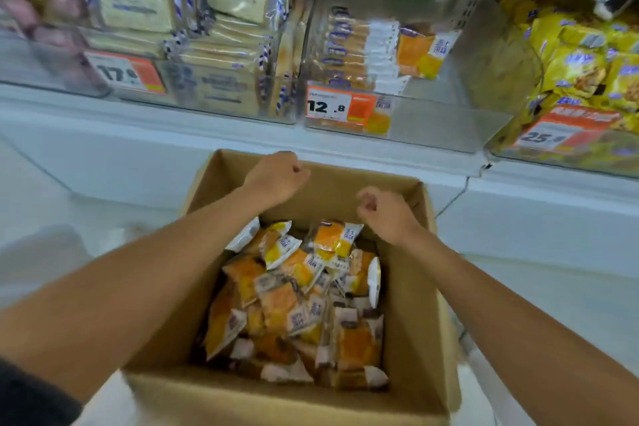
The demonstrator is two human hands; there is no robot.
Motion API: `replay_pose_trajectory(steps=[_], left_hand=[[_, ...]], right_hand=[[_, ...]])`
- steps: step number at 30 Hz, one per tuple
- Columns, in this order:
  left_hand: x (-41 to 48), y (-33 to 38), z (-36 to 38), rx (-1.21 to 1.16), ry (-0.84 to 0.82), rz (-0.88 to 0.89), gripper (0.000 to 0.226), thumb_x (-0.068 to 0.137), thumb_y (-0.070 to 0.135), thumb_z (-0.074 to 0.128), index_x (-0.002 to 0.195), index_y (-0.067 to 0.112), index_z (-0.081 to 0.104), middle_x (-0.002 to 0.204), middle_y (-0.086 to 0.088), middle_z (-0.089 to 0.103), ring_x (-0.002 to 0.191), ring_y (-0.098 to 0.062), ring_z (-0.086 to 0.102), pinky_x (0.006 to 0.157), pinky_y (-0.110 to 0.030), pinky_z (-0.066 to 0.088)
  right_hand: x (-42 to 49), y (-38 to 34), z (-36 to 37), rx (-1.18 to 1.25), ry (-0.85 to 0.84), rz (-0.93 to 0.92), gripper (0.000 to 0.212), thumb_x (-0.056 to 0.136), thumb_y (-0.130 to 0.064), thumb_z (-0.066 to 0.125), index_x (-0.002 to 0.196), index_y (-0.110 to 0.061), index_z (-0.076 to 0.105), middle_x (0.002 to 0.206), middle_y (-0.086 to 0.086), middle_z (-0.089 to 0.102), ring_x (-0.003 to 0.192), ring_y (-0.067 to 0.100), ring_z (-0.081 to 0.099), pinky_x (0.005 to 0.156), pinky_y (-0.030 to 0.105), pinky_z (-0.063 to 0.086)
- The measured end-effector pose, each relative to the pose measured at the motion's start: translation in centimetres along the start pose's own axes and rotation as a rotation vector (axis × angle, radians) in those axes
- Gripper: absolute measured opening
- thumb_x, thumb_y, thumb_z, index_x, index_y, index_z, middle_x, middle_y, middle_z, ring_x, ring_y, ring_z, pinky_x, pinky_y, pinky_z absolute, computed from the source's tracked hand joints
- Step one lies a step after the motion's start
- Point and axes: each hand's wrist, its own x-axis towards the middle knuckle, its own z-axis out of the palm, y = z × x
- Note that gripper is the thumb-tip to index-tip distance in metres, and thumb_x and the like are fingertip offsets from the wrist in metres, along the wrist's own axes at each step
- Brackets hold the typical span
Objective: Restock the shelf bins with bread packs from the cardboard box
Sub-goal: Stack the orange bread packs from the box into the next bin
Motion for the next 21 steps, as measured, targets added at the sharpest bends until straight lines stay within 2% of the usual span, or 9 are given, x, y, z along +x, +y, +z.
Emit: replay_pose_trajectory(steps=[3, 6, 8, 11, 13, 16, 18, 19, 21], left_hand=[[-0.9, -5.3, 3.1, -0.077, -0.096, -0.129, 0.027, 0.099, 0.034, 0.052, 0.095, 0.013, 0.068, 0.09, -0.001, 0.068, 0.09, -0.022, 0.066, 0.083, -0.035, 0.051], [-0.9, -9.5, 5.8, -0.132, -0.156, -0.243, 0.02, 0.097, 0.031, 0.054, 0.094, 0.018, 0.069, 0.104, -0.007, 0.07, 0.108, -0.024, 0.061, 0.094, -0.035, 0.047], [-0.9, -11.3, 7.4, -0.168, -0.191, -0.3, 0.018, 0.097, 0.032, 0.055, 0.097, 0.019, 0.067, 0.107, -0.007, 0.067, 0.097, -0.018, 0.062, 0.079, -0.03, 0.05], [-1.0, -12.9, 9.2, -0.271, -0.206, -0.405, 0.019, 0.098, 0.027, 0.056, 0.103, 0.011, 0.065, 0.08, -0.001, 0.061, 0.063, -0.011, 0.053, 0.046, -0.018, 0.04], [-1.0, -13.6, 10.0, -0.372, -0.206, -0.478, 0.02, 0.098, 0.019, 0.057, 0.107, 0.003, 0.063, 0.077, -0.004, 0.06, 0.06, -0.014, 0.051, 0.041, -0.013, 0.038], [-0.6, -14.1, 10.6, -0.46, -0.224, -0.553, 0.021, 0.097, 0.019, 0.058, 0.112, 0.004, 0.06, 0.09, -0.014, 0.061, 0.074, -0.022, 0.055, 0.053, -0.022, 0.043], [-0.2, -14.1, 11.0, -0.531, -0.217, -0.583, 0.029, 0.095, 0.022, 0.061, 0.119, 0.006, 0.059, 0.099, -0.014, 0.062, 0.085, -0.024, 0.057, 0.068, -0.03, 0.047], [0.0, -13.9, 11.2, -0.557, -0.202, -0.582, 0.038, 0.093, 0.025, 0.064, 0.126, 0.007, 0.057, 0.109, -0.012, 0.063, 0.095, -0.024, 0.059, 0.078, -0.032, 0.048], [0.3, -13.1, 11.2, -0.561, -0.157, -0.565, 0.064, 0.088, 0.035, 0.071, 0.142, 0.01, 0.045, 0.137, -0.008, 0.054, 0.122, -0.022, 0.054, 0.095, -0.029, 0.042]], right_hand=[[0.5, 4.7, 6.0, 0.14, -0.161, 0.268, 0.046, 0.091, -0.016, 0.062, 0.135, -0.013, 0.051, 0.123, 0.003, 0.062, 0.099, 0.018, 0.064, 0.079, 0.031, 0.053], [2.4, 7.7, 10.0, 0.422, -0.125, 0.574, 0.044, 0.088, -0.008, 0.065, 0.13, -0.004, 0.052, 0.122, 0.013, 0.062, 0.101, 0.026, 0.063, 0.084, 0.042, 0.052], [4.2, 8.8, 12.0, 0.548, -0.082, 0.74, 0.048, 0.087, -0.007, 0.067, 0.131, -0.002, 0.048, 0.127, 0.017, 0.058, 0.108, 0.031, 0.058, 0.087, 0.04, 0.049], [6.6, 9.6, 14.4, 0.722, -0.032, 0.83, 0.056, 0.084, -0.004, 0.07, 0.134, -0.001, 0.044, 0.133, 0.015, 0.053, 0.124, 0.032, 0.051, 0.093, 0.038, 0.044], [7.4, 9.9, 15.4, 0.768, 0.01, 0.841, 0.048, 0.084, -0.003, 0.071, 0.128, -0.001, 0.052, 0.129, 0.015, 0.058, 0.12, 0.03, 0.055, 0.085, 0.032, 0.044], [7.1, 9.4, 15.5, 0.683, -0.012, 0.712, 0.026, 0.09, -0.01, 0.067, 0.115, -0.004, 0.063, 0.114, 0.009, 0.066, 0.101, 0.022, 0.062, 0.065, 0.023, 0.049], [6.7, 8.4, 14.8, 0.667, -0.045, 0.549, 0.022, 0.091, -0.017, 0.066, 0.112, -0.012, 0.062, 0.115, 0.005, 0.067, 0.104, 0.021, 0.063, 0.078, 0.029, 0.053], [6.6, 7.7, 14.4, 0.683, -0.063, 0.477, 0.021, 0.092, -0.019, 0.065, 0.112, -0.014, 0.06, 0.116, 0.003, 0.066, 0.104, 0.018, 0.063, 0.083, 0.03, 0.053], [6.4, 5.6, 13.4, 0.707, -0.12, 0.374, 0.023, 0.093, -0.021, 0.063, 0.115, -0.015, 0.058, 0.115, -0.002, 0.066, 0.102, 0.014, 0.064, 0.084, 0.032, 0.053]])
